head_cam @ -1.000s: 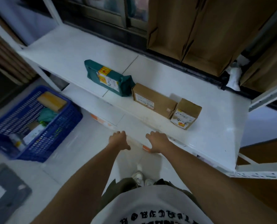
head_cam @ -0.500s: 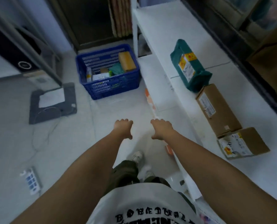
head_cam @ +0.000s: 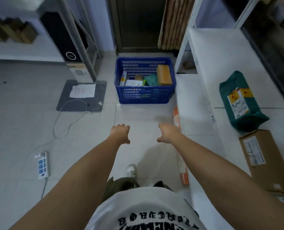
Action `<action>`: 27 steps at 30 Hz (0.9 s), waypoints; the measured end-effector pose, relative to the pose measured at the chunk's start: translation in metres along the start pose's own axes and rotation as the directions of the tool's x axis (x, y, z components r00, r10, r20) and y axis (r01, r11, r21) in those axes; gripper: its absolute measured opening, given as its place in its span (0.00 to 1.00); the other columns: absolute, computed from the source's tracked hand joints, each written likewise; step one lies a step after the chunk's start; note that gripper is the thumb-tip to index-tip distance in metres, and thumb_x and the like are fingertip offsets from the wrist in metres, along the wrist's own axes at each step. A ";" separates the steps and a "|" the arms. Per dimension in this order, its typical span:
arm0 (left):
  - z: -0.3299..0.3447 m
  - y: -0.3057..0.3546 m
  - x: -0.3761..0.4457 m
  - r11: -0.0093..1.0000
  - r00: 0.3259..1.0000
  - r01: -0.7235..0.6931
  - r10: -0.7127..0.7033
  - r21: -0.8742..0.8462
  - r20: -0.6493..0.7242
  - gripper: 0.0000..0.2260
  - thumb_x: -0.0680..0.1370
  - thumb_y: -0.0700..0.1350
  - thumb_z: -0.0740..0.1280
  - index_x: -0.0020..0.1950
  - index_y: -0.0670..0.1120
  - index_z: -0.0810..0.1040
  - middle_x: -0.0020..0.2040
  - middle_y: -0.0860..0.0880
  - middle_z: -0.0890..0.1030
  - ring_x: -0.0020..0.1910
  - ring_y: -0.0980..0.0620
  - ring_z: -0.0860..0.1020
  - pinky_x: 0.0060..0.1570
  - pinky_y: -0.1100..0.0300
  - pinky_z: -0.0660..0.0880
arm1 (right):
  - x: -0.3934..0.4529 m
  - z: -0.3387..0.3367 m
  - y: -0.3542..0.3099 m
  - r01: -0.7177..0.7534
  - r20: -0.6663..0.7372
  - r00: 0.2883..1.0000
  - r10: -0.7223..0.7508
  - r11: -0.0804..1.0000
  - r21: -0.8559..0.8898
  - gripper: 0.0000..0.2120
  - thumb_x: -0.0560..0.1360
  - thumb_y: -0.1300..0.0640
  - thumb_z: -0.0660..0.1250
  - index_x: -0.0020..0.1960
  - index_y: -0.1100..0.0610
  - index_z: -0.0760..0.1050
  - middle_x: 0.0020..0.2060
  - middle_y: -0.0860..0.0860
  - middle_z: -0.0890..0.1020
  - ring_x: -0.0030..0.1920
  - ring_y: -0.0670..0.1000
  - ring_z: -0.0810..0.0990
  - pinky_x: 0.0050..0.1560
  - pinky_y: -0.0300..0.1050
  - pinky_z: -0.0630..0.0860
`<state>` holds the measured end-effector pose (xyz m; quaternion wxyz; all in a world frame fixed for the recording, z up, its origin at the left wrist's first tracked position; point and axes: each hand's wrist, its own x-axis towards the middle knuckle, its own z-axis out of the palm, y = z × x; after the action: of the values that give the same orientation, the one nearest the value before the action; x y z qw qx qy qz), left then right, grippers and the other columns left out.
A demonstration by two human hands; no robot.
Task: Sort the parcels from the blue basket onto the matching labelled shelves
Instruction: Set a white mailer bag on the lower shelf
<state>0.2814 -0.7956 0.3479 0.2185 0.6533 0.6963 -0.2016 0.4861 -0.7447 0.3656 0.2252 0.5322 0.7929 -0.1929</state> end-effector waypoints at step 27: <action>-0.147 -0.107 0.229 0.992 0.993 0.116 -0.117 -0.044 -0.016 0.25 0.75 0.51 0.67 0.69 0.45 0.67 0.67 0.45 0.70 0.66 0.45 0.69 0.61 0.53 0.68 | 0.262 -0.163 0.000 -0.018 0.039 0.999 0.015 0.997 0.075 0.27 0.73 0.49 0.67 0.67 0.57 0.64 0.63 0.56 0.72 0.62 0.58 0.73 0.57 0.52 0.74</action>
<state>0.1574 -0.5313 0.3384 0.2139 0.6084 0.7395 -0.1930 0.3741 -0.4569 0.3525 0.2219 0.5429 0.7764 -0.2309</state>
